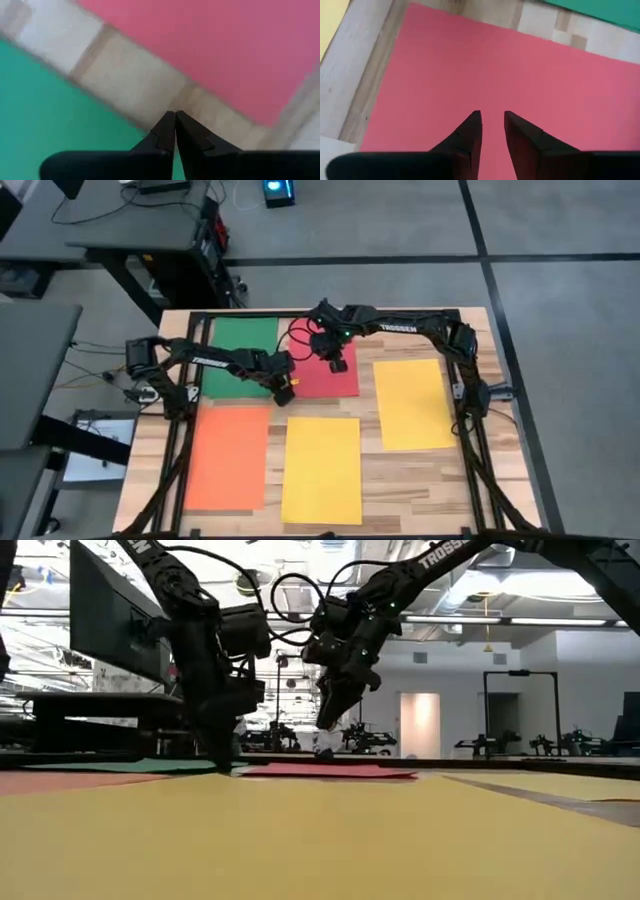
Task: Organize paper
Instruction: Stack the green paper on top of the green paper
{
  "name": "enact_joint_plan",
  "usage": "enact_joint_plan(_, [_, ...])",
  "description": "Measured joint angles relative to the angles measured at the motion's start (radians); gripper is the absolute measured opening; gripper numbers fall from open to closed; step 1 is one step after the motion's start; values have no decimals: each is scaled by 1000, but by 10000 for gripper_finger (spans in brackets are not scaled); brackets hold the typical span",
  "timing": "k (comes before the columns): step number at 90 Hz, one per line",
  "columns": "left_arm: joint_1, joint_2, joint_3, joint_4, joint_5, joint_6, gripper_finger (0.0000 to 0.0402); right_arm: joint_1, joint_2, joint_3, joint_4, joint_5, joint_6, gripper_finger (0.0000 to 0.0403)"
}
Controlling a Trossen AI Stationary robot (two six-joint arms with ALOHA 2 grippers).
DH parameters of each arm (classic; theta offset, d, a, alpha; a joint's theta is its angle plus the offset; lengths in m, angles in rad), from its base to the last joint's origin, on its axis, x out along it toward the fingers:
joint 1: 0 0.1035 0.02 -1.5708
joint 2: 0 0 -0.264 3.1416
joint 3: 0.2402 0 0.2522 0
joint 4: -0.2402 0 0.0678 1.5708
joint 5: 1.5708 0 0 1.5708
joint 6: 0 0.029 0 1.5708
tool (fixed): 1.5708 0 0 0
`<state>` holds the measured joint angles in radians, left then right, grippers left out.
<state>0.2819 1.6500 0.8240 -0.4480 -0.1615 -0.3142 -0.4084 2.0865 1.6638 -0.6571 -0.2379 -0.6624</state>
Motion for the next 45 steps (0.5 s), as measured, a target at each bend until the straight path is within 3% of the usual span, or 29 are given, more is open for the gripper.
enact_joint_plan(24, [3, -39, -4, -94, -46, -18, 0, 1, 0, 0, 7, 0, 0, 71])
enact_joint_plan(45, [3, -40, -6, -42, -45, -22, 0, 1, 0, 0, 7, 0, 0, 71])
